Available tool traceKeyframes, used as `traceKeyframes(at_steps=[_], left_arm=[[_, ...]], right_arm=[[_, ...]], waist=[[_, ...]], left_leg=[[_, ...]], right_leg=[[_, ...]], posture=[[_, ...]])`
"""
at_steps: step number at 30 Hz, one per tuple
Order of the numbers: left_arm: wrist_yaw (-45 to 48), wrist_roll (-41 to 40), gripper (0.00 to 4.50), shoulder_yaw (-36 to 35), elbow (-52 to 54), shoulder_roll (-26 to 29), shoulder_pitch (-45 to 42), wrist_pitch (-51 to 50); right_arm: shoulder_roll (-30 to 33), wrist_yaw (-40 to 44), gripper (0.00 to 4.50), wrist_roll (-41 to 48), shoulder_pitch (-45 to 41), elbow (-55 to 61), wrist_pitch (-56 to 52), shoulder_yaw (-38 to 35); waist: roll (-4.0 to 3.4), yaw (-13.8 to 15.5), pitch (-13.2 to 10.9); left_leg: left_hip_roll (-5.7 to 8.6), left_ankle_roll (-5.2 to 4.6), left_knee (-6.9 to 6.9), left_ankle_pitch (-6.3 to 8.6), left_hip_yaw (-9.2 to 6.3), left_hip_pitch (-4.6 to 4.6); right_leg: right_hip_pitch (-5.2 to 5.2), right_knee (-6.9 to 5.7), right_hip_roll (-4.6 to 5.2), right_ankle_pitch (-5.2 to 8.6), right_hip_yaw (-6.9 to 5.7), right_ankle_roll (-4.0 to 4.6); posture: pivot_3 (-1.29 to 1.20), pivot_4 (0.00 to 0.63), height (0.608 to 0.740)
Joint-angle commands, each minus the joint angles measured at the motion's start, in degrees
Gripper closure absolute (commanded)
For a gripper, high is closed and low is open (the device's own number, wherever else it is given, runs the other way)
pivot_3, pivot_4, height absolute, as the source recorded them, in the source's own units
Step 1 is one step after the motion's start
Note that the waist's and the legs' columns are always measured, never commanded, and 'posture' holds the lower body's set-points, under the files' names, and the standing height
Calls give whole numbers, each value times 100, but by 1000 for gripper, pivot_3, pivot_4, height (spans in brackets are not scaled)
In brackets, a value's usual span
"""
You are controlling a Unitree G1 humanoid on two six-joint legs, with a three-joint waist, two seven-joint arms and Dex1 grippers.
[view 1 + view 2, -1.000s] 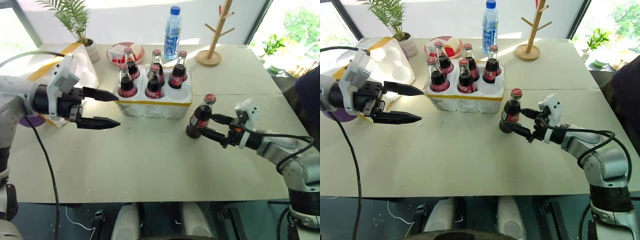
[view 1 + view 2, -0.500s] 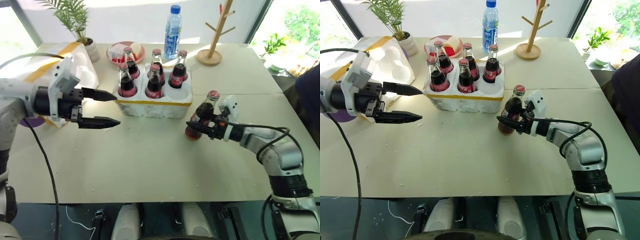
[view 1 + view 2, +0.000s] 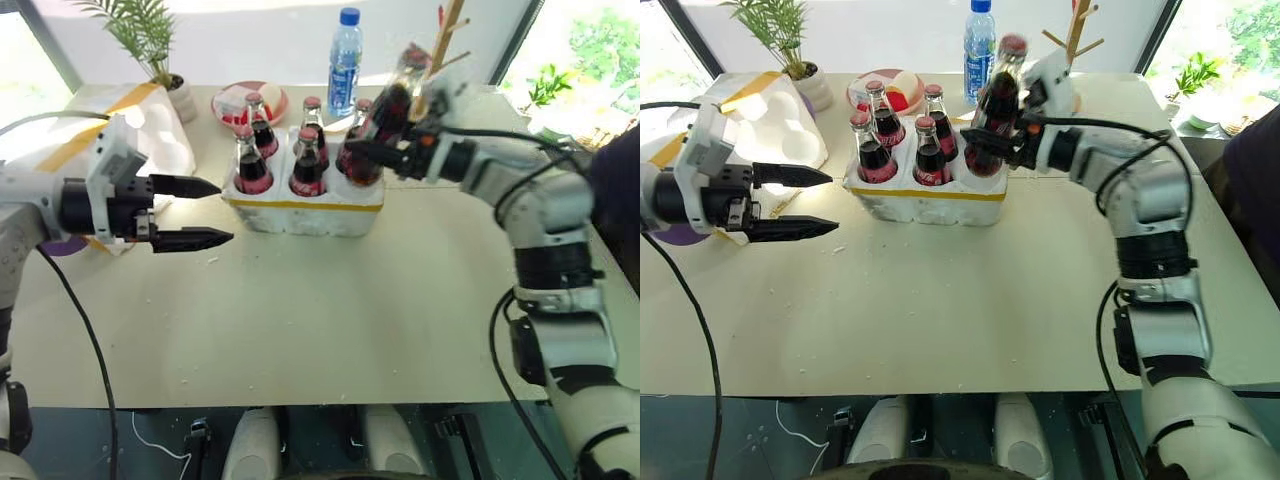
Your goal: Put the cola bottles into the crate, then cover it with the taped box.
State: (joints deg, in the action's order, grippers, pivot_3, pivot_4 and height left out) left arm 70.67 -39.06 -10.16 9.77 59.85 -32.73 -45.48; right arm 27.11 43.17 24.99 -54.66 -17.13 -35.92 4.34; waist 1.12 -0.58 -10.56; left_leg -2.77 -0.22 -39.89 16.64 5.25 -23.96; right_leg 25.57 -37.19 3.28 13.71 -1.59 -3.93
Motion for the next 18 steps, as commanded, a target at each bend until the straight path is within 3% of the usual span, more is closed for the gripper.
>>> traceKeyframes(at_steps=[1, 7, 9, 11, 18], left_arm=[[-130, -101, 0, -287, 203, 49, 6, 68], [-295, -167, 0, -429, 273, 61, 127, 47], [-321, -177, 0, -459, 285, 64, 159, 38], [-319, -188, 0, -502, 278, 99, 208, 44], [-259, -189, 0, -1005, 166, 518, 526, -4]], right_arm=[[-93, 37, 1637, -456, -291, -297, 574, 91], [-329, 83, 1637, -860, -61, -534, 709, 324], [-366, 94, 596, -849, -24, -467, 599, 260], [-331, 111, 67, -809, 27, -262, 492, 188], [484, 591, 67, -68, 217, 1211, -597, -445]], waist=[[0, -10, 0], [1, -28, 1], [1, -31, 1], [1, -32, 1], [0, -10, 1]], left_leg=[[0, 1, -2, 0, 0, -11], [-1, 33, -9, -19, 1, -53], [-1, 30, -9, -18, 1, -50], [-1, 25, -9, -15, 0, -44], [-3, 14, -9, -8, -1, -54]], right_leg=[[9, 0, 0, 0, -1, 0], [57, -8, 1, -2, 2, -2], [55, -13, 1, -2, 2, -2], [52, -18, 0, -3, 2, -1], [62, -17, 2, -2, 1, -1]], posture=[[0, 150, 740], [0, 150, 740], [0, 150, 740], [0, 150, 740], [0, 150, 740]])
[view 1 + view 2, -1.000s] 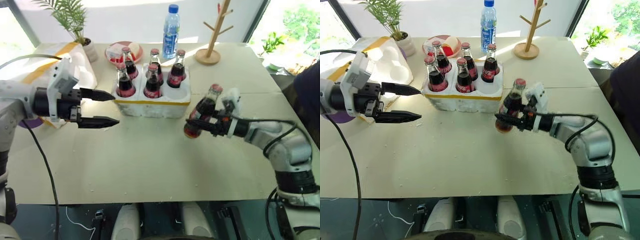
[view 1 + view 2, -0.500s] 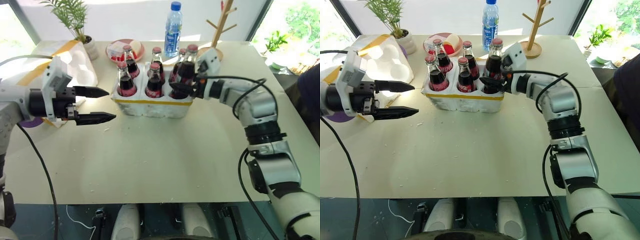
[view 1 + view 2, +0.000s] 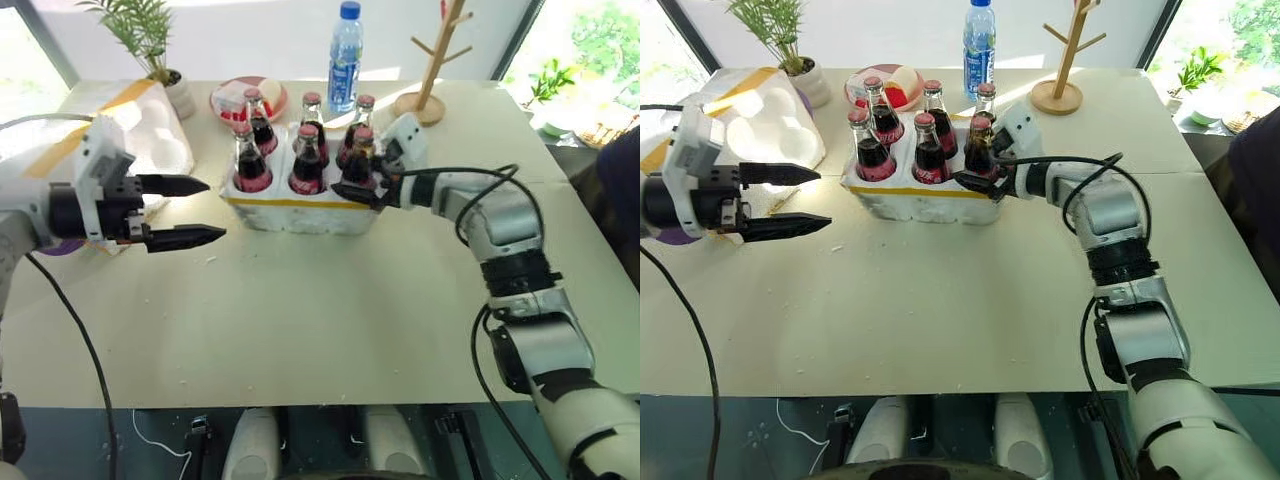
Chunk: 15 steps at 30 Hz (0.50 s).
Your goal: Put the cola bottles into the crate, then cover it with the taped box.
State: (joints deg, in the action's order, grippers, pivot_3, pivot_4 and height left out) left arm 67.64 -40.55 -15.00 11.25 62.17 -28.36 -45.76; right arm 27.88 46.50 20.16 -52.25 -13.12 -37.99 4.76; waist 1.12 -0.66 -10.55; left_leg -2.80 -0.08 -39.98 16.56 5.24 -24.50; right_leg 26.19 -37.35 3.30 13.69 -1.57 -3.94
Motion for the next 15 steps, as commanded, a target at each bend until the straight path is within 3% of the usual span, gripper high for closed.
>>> traceKeyframes(at_steps=[1, 6, 9, 12, 15], left_arm=[[51, -28, 0, -622, 13, 363, 175, 32], [380, 435, 0, -1611, -343, 1003, 1096, 161], [666, 1057, 0, -2041, -1185, 1530, 1664, 456], [835, 1570, 0, -1925, -2325, 2029, 1882, 827], [737, 2077, 0, -1310, -3418, 2316, 1760, 1417]], right_arm=[[556, 329, 67, 517, 12, 988, -534, -564], [1563, 774, 67, 953, 210, 1680, -1160, -1031], [2056, 1151, 67, 1376, 363, 2015, -1438, -1323], [2333, 1456, 67, 1660, 501, 2344, -1435, -1435], [2336, 1598, 67, 1984, 494, 2565, -1472, -1505]], waist=[[0, -4, 0], [0, -28, 0], [-3, -30, -3], [-8, -26, 0], [-9, -33, 1]], left_leg=[[0, -1, 0, 1, 2, 1], [-1, -8, 1, 5, 3, 13], [-2, -8, 7, 5, 12, 12], [-6, -7, 10, 4, 36, 14], [-8, -8, 11, 5, 47, 17]], right_leg=[[-1, 2, 2, 0, 0, 0], [-9, -1, 0, 1, -1, 1], [1, -2, -1, 2, 1, 3], [7, -2, -4, 3, 0, 7], [9, -1, -2, 3, 1, 9]], posture=[[0, 150, 740], [0, 150, 740], [0, 150, 740], [0, 150, 740], [0, 150, 740]])
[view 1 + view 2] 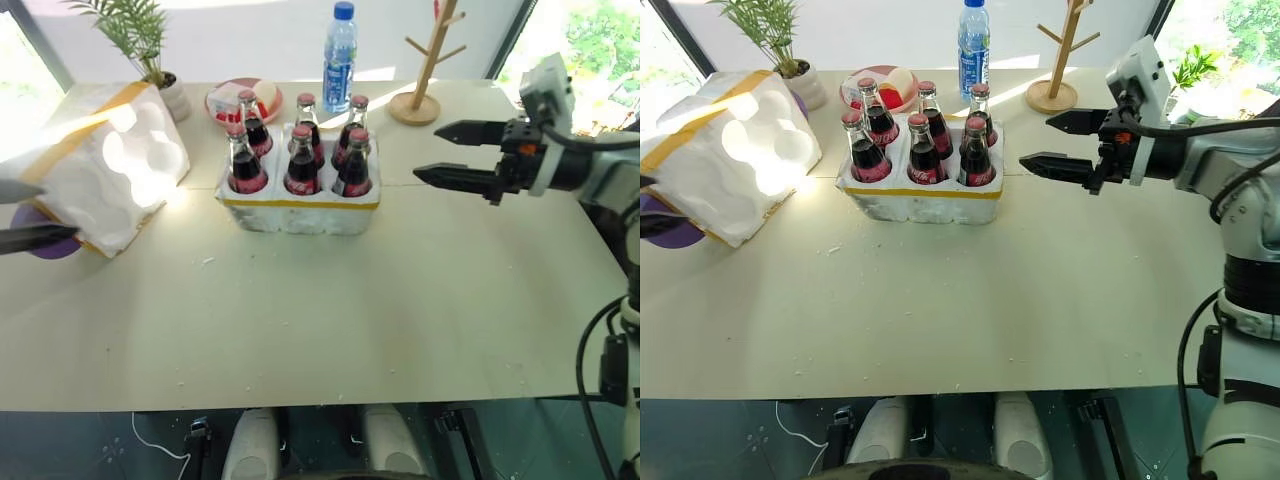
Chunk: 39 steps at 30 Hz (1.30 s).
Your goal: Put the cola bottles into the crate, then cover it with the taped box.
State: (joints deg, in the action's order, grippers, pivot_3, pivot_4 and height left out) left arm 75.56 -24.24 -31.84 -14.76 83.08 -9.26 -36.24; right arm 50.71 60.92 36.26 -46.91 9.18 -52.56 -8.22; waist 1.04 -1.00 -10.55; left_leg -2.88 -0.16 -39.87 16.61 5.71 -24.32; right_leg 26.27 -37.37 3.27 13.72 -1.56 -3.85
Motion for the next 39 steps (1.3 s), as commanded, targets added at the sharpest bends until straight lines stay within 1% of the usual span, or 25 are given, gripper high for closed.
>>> traceKeyframes(at_steps=[1, 4, 7, 10, 14, 18, 21, 24, 25, 26, 30, 31, 32, 35, 39], left_arm=[[-130, 541, 0, 600, -1078, 258, -303, 518], [-193, 743, 0, 1263, -1537, 224, -875, 509], [-197, 1023, 0, 1883, -1816, 61, -1431, 616], [-255, 1368, 0, 2448, -2142, -236, -2182, 733], [-289, 1890, 0, 3066, -2866, -668, -3226, 952], [-323, 2330, 0, 3461, -3639, -1020, -3942, 1309], [-308, 2508, 0, 3583, -4083, -1217, -4346, 1440], [-309, 2671, 0, 3646, -4401, -1335, -4572, 1575], [-251, 2694, 552, 3661, -4472, -1359, -4610, 1599], [-196, 2709, 882, 3670, -4525, -1375, -4634, 1619], [-240, 2815, 2941, 3673, -4638, -1414, -4689, 1748], [-278, 2842, 3529, 3667, -4652, -1419, -4704, 1783], [-305, 2860, 3902, 3659, -4660, -1425, -4721, 1818], [-455, 2840, 3902, 3564, -4611, -1426, -4779, 1961], [-1127, 2684, 3902, 3223, -4045, -1477, -4893, 2469]], right_arm=[[23, 156, 67, 467, -51, 377, -43, -219], [-61, 39, 67, 472, -35, 388, 33, -124], [-105, -77, 67, 427, -27, 364, 96, -60], [-108, -142, 67, 493, 7, 398, 91, -101], [-98, -241, 67, 569, 81, 467, 78, -164], [-38, -338, 67, 647, 200, 568, 58, -255], [27, -392, 67, 700, 298, 640, 35, -327], [81, -432, 67, 744, 409, 711, 22, -386], [103, -438, 0, 770, 451, 741, 19, -414], [124, -444, 0, 797, 485, 766, 16, -438], [216, -445, 0, 962, 557, 778, -85, -517], [230, -450, 0, 1052, 556, 753, -178, -548], [251, -435, 0, 1121, 554, 730, -237, -566], [328, -381, 0, 1073, 626, 798, -81, -569], [470, -442, 0, 1002, 698, 684, -91, -619]], waist=[[-2, 7, 1], [8, 42, 6], [15, 71, 9], [15, 79, 10], [18, 108, 11], [19, 106, 11], [20, 121, 12], [20, 128, 11], [21, 128, 12], [21, 128, 12], [21, 127, 12], [21, 129, 12], [22, 130, 12], [23, 131, 13], [26, 150, 12]], left_leg=[[-1, 0, 0, 0, 6, 1], [1, 0, -2, 0, 10, -2], [4, -1, -7, 0, 11, -8], [8, -2, -9, 1, 14, -9], [8, -2, -12, 1, 12, -8], [6, -4, -13, 2, 13, -8], [6, -5, -13, 3, 13, -8], [6, -6, -16, 3, 14, -9], [6, -6, -16, 3, 14, -9], [6, -6, -16, 3, 13, -8], [6, -6, -16, 3, 13, -8], [5, -6, -16, 3, 13, -8], [5, -6, -16, 3, 13, -8], [5, -6, -17, 3, 12, -8], [5, -6, -18, 3, 11, -9]], right_leg=[[1, 0, 3, 0, 2, 0], [2, -1, 7, -1, 2, 0], [2, -2, 15, -2, 0, -2], [2, -5, 19, -3, 0, -3], [3, -12, 12, -3, -1, -3], [5, -12, 8, -3, 1, -3], [5, -11, 8, -3, 1, -3], [4, -11, 9, -3, 1, -4], [4, -11, 10, -3, 1, -4], [4, -11, 10, -3, 1, -4], [5, -12, 10, -3, 1, -4], [4, -12, 10, -3, 1, -4], [4, -12, 11, -3, 1, -4], [3, -12, 12, -3, 1, -4], [3, -13, 13, -3, 0, -4]], posture=[[0, 150, 740], [0, 150, 740], [0, 150, 740], [0, 150, 740], [0, 150, 740], [0, 150, 740], [0, 150, 740], [0, 150, 740], [0, 150, 740], [0, 150, 740], [0, 150, 740], [0, 150, 740], [0, 150, 740], [0, 150, 740], [0, 150, 740]])
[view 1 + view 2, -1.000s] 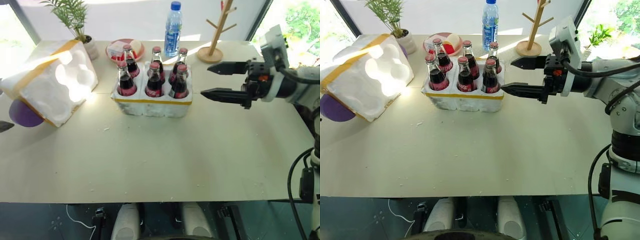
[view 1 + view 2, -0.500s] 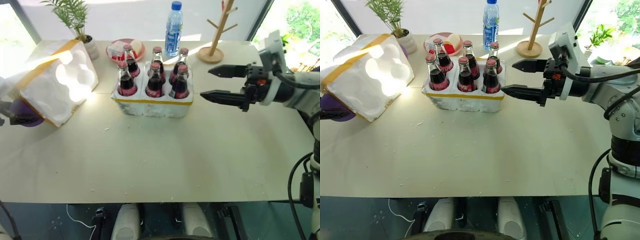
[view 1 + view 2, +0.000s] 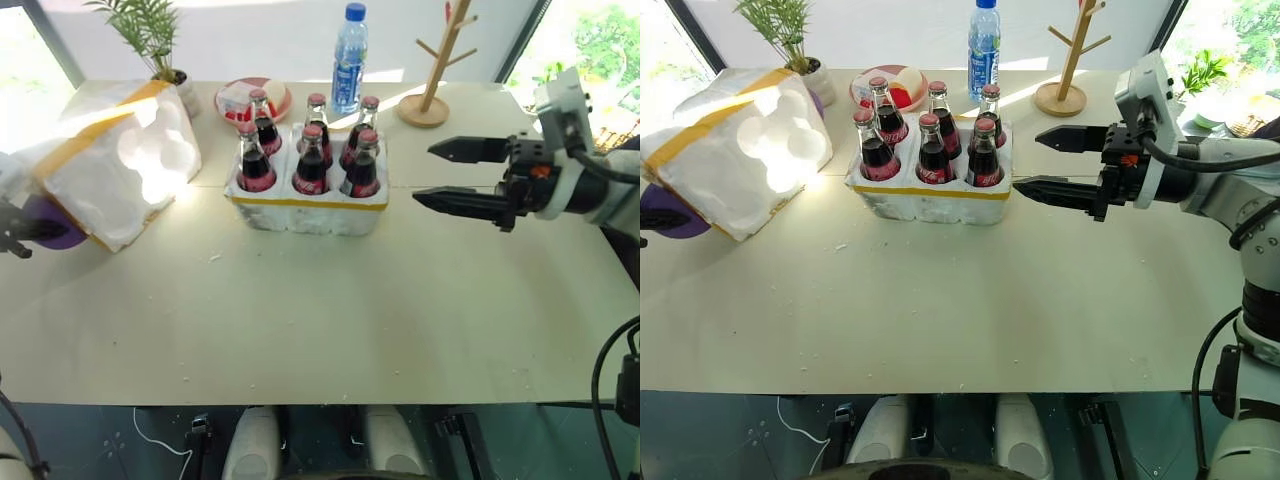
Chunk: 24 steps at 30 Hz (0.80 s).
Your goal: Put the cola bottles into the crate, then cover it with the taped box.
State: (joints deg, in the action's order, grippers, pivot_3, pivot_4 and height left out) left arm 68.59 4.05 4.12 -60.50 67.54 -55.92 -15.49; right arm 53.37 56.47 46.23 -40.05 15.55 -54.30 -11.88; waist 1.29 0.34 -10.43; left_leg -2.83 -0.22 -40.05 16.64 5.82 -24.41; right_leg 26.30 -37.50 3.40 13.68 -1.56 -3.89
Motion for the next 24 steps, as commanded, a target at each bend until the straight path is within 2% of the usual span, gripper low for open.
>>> traceKeyframes(at_steps=[1, 3, 5, 8, 11, 14, 19, 24], left_arm=[[-634, -155, 3902, -458, 796, 51, -196, 613], [-943, -185, 3902, -600, 1180, -7, -127, 894], [-1652, -145, 3902, -766, 1625, -216, -264, 1242], [-2670, 406, 3902, -586, 2163, -421, -407, 2424], [-3133, 892, 3902, -229, 2470, -737, -607, 3252], [-3520, 1372, 3902, 111, 2479, -977, -775, 4001], [-3911, 1837, 3902, 534, 2271, -1513, -1037, 4692], [-4284, 2235, 3902, 776, 1975, -1661, -1023, 5153]], right_arm=[[262, 11, 0, -11, 49, 17, 80, -278], [337, 5, 0, -16, 92, -34, 86, -302], [398, -4, 0, 25, 117, -86, 37, -352], [486, 16, 0, 170, 193, -108, -120, -452], [514, -26, 0, 107, 319, -52, -50, -498], [469, -155, 0, 40, 380, -14, 14, -509], [381, -358, 0, 198, 492, 172, -77, -610], [347, -583, 0, 387, 621, 398, -179, -715]], waist=[[3, 26, -1], [7, 40, 0], [8, 41, 1], [10, 45, 2], [12, 41, 4], [8, 39, 5], [8, 32, 5], [9, 16, 4]], left_leg=[[0, 0, -1, 0, 0, -1], [1, 0, -2, 0, -1, -3], [3, -1, -4, 1, 0, -2], [6, -1, -9, 1, -3, -1], [10, -1, -10, 1, 0, -2], [11, -1, -9, 0, 2, 1], [9, 0, -9, 0, 4, 3], [7, 2, -9, -2, 5, 2]], right_leg=[[0, -1, 2, 0, 0, 0], [0, -1, 6, 0, -1, -1], [-3, 0, 11, -2, -1, -3], [-9, -2, 14, -5, -3, -8], [-10, 0, 14, -7, -1, -12], [-11, 0, 12, -7, 0, -12], [-10, -3, 6, -7, 3, -12], [-6, -1, 3, -7, 5, -12]], posture=[[0, 150, 740], [0, 150, 740], [0, 150, 740], [0, 150, 740], [0, 150, 740], [0, 150, 740], [0, 150, 740], [0, 150, 740]])
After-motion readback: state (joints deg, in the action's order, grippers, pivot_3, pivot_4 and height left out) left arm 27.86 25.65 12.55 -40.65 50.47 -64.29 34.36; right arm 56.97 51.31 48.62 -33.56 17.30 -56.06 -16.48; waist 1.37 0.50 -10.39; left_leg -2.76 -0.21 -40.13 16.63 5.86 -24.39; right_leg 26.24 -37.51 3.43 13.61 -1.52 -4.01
